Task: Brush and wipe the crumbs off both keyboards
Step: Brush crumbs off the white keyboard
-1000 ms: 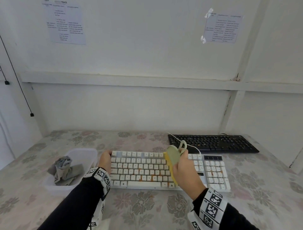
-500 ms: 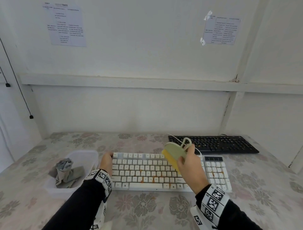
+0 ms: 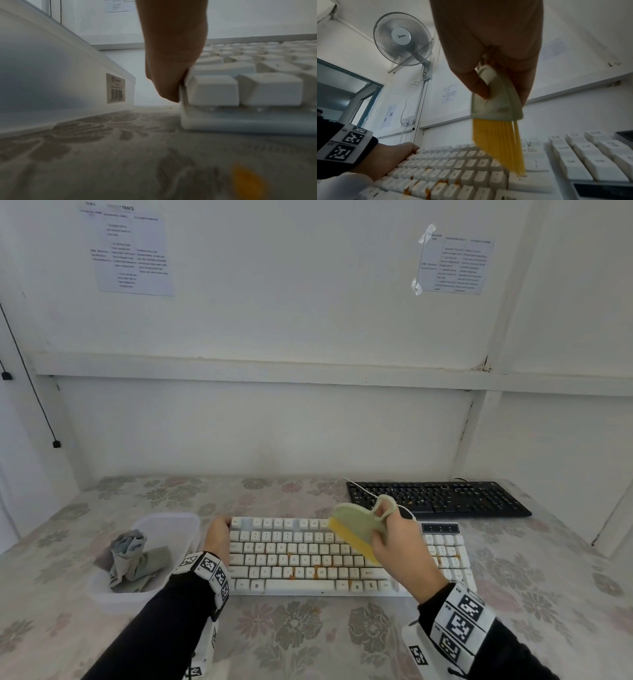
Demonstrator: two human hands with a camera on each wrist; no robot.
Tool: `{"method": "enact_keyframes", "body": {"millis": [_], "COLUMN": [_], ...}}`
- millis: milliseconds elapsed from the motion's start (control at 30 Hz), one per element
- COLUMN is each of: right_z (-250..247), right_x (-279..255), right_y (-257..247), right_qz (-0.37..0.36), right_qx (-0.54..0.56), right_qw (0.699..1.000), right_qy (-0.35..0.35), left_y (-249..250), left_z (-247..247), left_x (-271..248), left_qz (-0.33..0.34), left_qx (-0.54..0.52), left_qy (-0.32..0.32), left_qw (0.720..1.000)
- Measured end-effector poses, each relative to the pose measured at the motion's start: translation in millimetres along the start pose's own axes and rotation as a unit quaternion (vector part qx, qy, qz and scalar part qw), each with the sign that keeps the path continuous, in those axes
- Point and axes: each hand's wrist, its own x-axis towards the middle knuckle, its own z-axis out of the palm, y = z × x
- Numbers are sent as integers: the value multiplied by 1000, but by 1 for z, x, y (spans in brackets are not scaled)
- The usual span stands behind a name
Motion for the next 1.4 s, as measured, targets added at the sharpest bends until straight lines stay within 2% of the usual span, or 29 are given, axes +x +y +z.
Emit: {"method": "enact_keyframes", "body": {"millis": [167,333,400,567,700,800,1067,1167,1267,1400], "right_z": [4,-9,-17,-19,1,8,-27,-41,-51,-54], "right_x": [9,10,10,16,24,25,14,11,8,9], "right_y": [11,32,36,26,17,21,58,72,79,73], "right_qz": [-25,57,69,-8,-57,-45,71,94,94,51], "right_qx": [-14,-119,-150,-48,-9,-25,-83,-83,-97,-81], "right_qw": [998,991,986,999,997,996,994,992,991,995], "right_qy": [-52,-24,-17,-6,-45,-71,-24,-8,1,2], "left_y": [0,0,0,1,1,1,1,1,0,1], "left_z": [0,0,1,1,1,1,1,1,1,0], "left_x": [-1,-1,-1,-2,-3,-2,0,-1,1,3], "left_qz": [-4,-4,-1,-4,0,1,1,6,11,10], "left_qx": [-4,-4,1,-1,3,5,-1,8,9,5], "left_qy": [3,3,3,10,13,12,17,19,23,29], "left_qw": [1000,1000,1000,1000,1000,1000,1000,1000,1000,1000]}}
